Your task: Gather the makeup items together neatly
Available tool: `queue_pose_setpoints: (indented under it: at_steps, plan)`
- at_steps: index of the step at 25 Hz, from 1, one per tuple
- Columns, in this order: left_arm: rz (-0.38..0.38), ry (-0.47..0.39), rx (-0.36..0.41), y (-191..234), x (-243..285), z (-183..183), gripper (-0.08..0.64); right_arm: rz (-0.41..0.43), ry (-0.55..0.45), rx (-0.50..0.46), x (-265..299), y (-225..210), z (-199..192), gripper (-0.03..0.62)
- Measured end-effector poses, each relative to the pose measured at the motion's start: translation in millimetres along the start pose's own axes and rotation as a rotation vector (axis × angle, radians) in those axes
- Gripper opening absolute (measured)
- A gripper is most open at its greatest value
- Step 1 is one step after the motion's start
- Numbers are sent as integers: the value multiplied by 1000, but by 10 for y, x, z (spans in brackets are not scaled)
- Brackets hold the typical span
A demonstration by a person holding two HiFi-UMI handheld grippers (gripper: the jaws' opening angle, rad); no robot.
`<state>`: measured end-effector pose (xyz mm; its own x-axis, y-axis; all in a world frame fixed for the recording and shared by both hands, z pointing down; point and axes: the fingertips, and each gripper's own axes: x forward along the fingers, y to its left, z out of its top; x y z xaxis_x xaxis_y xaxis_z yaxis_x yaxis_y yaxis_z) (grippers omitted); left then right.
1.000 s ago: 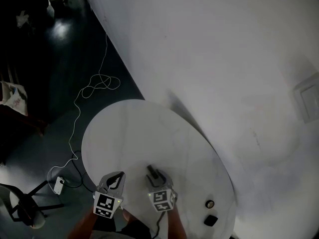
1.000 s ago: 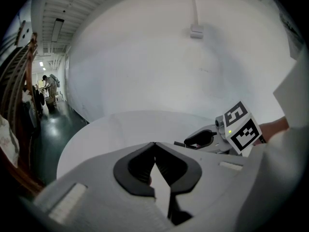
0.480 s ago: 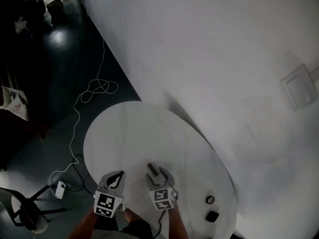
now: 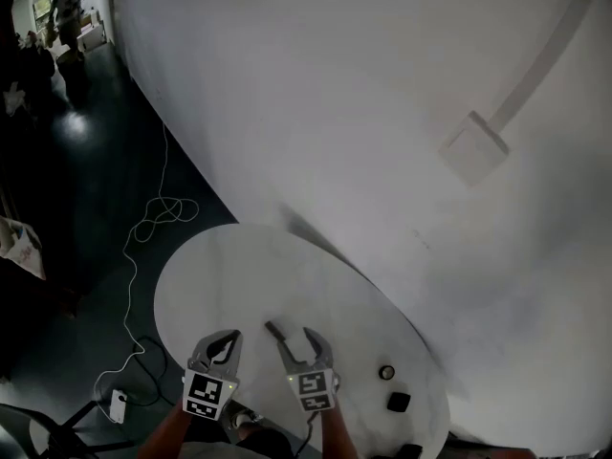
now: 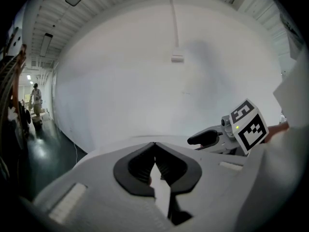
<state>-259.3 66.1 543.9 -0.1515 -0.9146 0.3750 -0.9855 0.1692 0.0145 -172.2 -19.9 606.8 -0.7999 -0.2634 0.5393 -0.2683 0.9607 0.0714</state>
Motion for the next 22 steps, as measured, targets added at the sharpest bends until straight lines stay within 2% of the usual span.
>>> queue_pose_setpoints:
  at_steps: [3, 5, 7, 11, 16, 22]
  plan:
    - [-57, -44, 30, -160, 19, 270, 11, -101, -58, 43, -323, -188, 156, 259]
    - [-103, -72, 52, -297, 35, 447, 11, -182, -93, 64, -563, -326, 226, 210]
    - [-154, -99, 76, -452, 58, 613, 11, -264, -122, 92, -811, -456, 272, 205]
    - [-256, -137, 122, -797, 123, 866, 11, -442, -174, 156, -1311, -706, 289, 119]
    - [-384, -153, 168, -1244, 165, 1010, 11, -629, -222, 248, -1907, -875, 190, 70]
    - [-544, -158, 218, -1889, 233, 1066, 11, -813, -228, 338, -2537, -999, -119, 16]
